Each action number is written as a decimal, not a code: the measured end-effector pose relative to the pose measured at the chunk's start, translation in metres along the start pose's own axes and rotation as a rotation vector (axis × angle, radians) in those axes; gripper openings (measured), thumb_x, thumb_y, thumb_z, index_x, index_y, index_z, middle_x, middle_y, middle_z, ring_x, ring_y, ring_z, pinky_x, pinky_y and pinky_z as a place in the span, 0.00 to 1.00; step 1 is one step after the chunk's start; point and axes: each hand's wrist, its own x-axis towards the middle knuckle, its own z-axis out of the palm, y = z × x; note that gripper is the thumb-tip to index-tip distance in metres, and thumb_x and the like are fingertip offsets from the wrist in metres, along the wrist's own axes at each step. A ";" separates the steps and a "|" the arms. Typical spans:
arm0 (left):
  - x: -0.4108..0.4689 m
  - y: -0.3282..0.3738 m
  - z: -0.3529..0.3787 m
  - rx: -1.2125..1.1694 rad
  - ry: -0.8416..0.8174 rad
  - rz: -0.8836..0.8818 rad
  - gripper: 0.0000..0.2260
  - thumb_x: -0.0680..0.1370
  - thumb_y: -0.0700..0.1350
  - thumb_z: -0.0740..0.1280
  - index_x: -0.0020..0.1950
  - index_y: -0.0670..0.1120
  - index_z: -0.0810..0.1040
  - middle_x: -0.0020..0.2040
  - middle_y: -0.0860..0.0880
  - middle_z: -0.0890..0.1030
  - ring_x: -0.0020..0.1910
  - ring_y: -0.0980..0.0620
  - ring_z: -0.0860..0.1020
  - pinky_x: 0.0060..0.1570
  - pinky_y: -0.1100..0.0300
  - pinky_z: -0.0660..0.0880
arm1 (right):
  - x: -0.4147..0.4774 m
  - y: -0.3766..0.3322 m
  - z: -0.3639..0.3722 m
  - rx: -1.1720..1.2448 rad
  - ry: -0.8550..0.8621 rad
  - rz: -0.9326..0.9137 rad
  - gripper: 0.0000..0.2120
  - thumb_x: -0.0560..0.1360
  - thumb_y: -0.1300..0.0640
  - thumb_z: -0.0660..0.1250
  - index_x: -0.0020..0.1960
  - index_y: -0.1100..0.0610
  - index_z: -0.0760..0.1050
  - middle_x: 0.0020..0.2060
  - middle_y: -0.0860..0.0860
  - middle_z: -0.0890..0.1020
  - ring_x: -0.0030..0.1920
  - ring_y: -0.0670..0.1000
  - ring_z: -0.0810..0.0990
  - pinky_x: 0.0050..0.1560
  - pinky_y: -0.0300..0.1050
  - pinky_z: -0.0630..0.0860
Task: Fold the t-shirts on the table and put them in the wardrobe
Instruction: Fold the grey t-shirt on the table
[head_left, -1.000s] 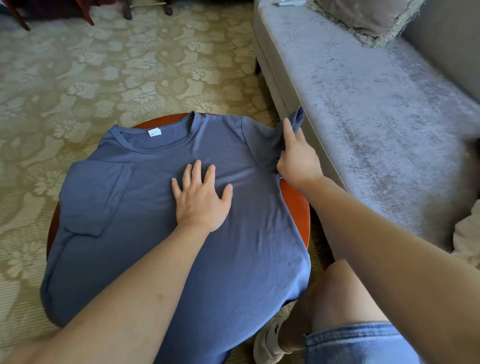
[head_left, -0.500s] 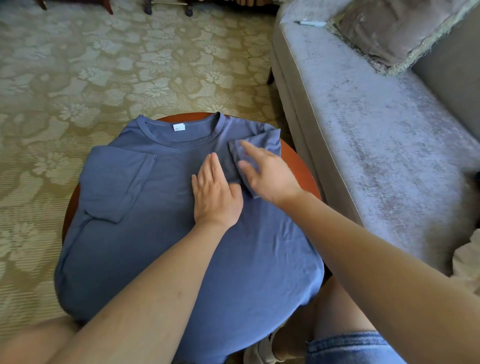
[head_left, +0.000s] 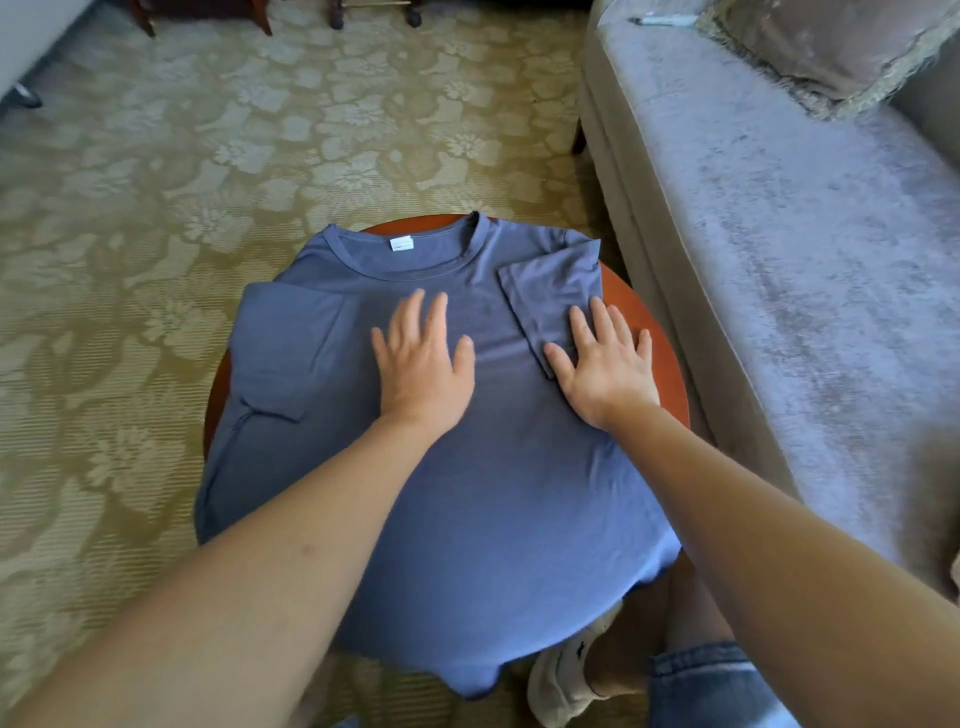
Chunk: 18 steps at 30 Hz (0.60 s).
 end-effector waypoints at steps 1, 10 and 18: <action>0.001 -0.014 -0.009 0.039 0.008 -0.037 0.25 0.82 0.52 0.56 0.78 0.46 0.58 0.79 0.46 0.54 0.78 0.45 0.52 0.75 0.40 0.47 | 0.002 0.002 -0.001 -0.002 0.007 0.011 0.34 0.79 0.34 0.44 0.80 0.51 0.51 0.79 0.51 0.49 0.79 0.53 0.44 0.76 0.62 0.44; -0.016 -0.105 -0.040 0.363 -0.218 -0.385 0.35 0.79 0.68 0.44 0.80 0.52 0.45 0.80 0.47 0.41 0.78 0.45 0.38 0.74 0.38 0.42 | 0.012 0.006 -0.003 -0.007 0.000 0.053 0.35 0.79 0.33 0.43 0.80 0.51 0.49 0.80 0.52 0.48 0.79 0.54 0.44 0.75 0.64 0.43; 0.024 -0.103 -0.029 0.336 -0.155 -0.335 0.35 0.77 0.70 0.46 0.80 0.54 0.47 0.81 0.47 0.44 0.79 0.46 0.40 0.74 0.38 0.43 | 0.039 0.017 -0.002 -0.039 0.042 0.104 0.35 0.79 0.34 0.43 0.79 0.51 0.51 0.79 0.53 0.49 0.78 0.56 0.46 0.75 0.66 0.44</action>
